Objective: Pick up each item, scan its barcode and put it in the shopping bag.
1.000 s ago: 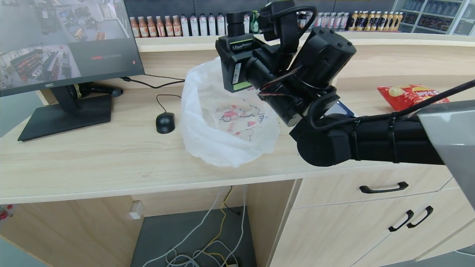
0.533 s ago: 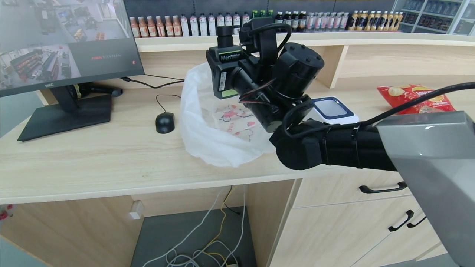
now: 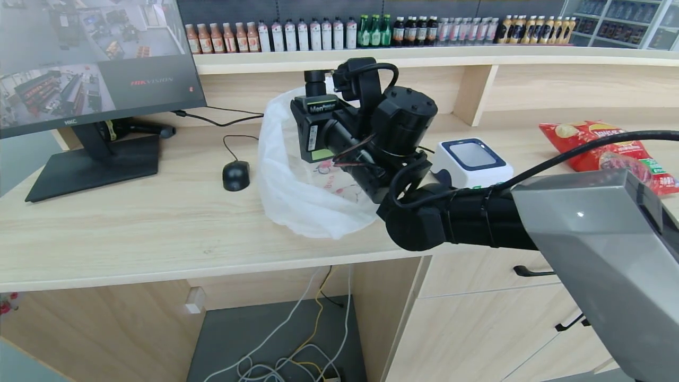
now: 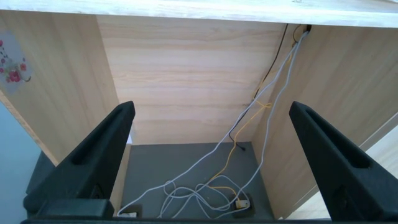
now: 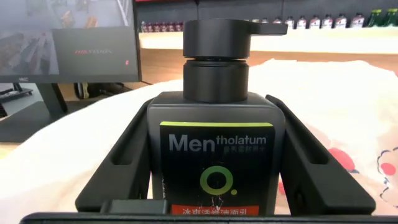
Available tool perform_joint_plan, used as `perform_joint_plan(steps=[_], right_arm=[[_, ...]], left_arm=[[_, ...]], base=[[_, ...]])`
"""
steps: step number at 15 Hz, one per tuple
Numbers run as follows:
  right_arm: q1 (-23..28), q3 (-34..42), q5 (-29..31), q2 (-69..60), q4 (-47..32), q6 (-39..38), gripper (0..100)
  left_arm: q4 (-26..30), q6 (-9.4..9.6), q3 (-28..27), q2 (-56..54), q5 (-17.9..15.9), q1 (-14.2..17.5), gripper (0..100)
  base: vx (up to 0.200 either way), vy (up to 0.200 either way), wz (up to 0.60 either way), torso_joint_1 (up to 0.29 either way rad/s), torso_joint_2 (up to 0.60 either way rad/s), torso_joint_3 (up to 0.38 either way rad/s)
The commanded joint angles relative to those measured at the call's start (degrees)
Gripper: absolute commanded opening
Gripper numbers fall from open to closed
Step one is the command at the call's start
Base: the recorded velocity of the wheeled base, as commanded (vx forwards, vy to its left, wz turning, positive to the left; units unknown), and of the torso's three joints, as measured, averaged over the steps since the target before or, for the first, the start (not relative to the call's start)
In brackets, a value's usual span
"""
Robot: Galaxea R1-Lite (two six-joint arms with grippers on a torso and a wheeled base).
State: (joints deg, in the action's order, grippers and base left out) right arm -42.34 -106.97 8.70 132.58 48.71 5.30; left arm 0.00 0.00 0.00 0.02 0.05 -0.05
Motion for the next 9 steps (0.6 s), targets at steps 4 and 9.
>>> perform_joint_plan(steps=[4,9], right_arm=[[1.2,0.1,0.0,1.4,-2.6,-1.9,0],[1.8,-0.1,-0.1,3.6,-2.7,-2.7,0]], left_arm=[[0.0,0.0,0.0,0.0,0.0,0.0,100],[0.0,0.0,0.0,0.0,0.0,0.0,100]], base=[[0.0,0.0,0.0,0.0,0.0,0.0],[0.0,0.0,0.0,0.0,0.0,0.0]])
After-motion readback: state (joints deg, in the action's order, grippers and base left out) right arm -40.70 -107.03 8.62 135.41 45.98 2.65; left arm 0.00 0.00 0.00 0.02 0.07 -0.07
